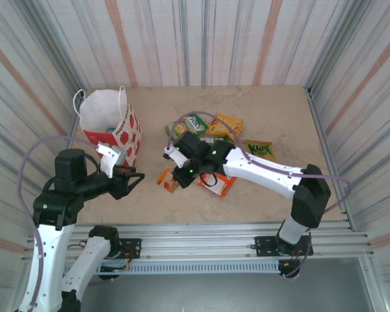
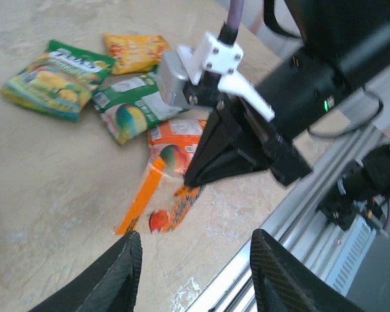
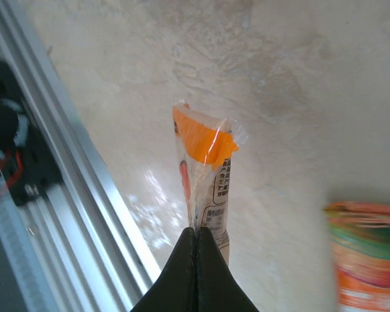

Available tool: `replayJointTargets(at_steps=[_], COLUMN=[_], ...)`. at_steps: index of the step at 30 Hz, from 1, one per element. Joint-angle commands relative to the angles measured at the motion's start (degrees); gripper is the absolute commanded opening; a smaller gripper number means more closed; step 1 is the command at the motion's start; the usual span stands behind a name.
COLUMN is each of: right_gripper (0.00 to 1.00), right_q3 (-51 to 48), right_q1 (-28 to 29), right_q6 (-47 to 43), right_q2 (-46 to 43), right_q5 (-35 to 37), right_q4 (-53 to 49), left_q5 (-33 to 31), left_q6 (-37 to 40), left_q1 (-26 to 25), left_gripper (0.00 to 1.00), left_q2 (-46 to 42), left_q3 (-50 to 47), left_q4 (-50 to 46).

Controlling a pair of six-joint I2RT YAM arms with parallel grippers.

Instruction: Place the snacks into the paper bag

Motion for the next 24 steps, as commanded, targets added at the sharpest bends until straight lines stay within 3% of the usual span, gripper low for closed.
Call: replayJointTargets(at_steps=[1, 9, 17, 24], right_gripper=[0.00, 0.00, 0.00, 0.00], right_q3=[3.24, 5.56, 6.57, 6.74], right_q1=[-1.83, -7.57, -8.34, -8.50], right_q6=[-19.76, -31.43, -32.41, -32.59], right_q2=[-4.27, -10.19, -12.20, -12.69], right_q5=[-3.61, -14.52, -17.83, -19.98], right_q4=[-7.18, -7.78, -6.06, -5.17], left_q5=[5.57, 8.48, 8.75, 8.55], left_q6=[9.01, 18.16, 19.32, 18.83], left_q1=[-1.84, -7.55, -13.08, -14.03], left_gripper=[0.51, 0.56, 0.56, 0.49], left_q2=[0.30, 5.63, 11.28, 14.53], left_q3=[-1.55, -4.14, -4.53, -3.64], left_q4=[4.16, 7.87, 15.03, 18.76])
